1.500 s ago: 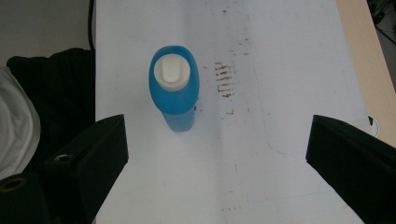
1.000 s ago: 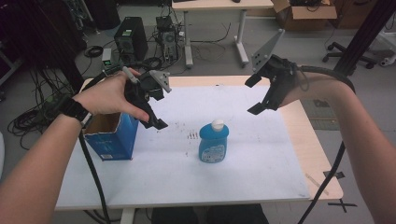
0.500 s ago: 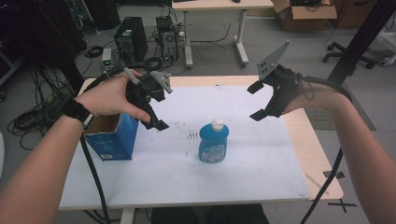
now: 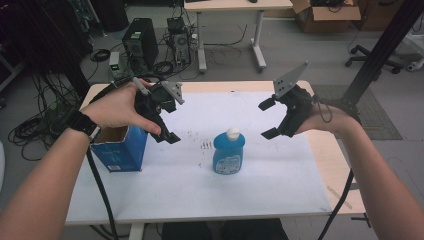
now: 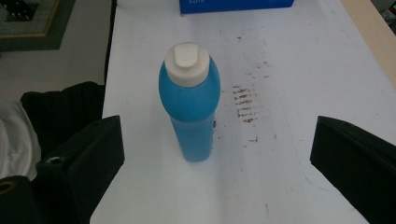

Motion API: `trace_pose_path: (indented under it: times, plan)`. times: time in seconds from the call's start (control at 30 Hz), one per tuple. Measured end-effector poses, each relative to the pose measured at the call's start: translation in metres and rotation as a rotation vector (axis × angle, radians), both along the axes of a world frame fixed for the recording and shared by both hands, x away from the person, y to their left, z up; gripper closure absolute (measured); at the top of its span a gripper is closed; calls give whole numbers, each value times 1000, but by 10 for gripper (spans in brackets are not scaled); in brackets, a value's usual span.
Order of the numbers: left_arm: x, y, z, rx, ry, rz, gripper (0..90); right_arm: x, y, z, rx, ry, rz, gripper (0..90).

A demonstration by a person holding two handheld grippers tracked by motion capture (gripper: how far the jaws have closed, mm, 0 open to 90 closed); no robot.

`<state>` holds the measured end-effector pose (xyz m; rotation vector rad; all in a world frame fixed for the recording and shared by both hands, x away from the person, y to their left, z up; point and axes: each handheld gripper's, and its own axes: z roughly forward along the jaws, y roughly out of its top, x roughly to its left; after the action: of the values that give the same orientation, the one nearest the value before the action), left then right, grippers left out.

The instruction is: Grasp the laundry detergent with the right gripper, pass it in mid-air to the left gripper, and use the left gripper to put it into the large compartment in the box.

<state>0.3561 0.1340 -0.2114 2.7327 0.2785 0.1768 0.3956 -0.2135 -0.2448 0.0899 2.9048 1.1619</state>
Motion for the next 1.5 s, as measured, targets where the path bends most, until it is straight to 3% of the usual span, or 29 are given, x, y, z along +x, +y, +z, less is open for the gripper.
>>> trace_pose_path:
  times: [0.6, 1.5]
  plan:
    - [-2, 2, -6, 0, 11, 6, 49, -2, 9, -53, 97, 42, 2, 30]
    - [-1, 5, -14, -6, 29, 10, 49, -2, 33, -107, 205, 79, 0, 32]
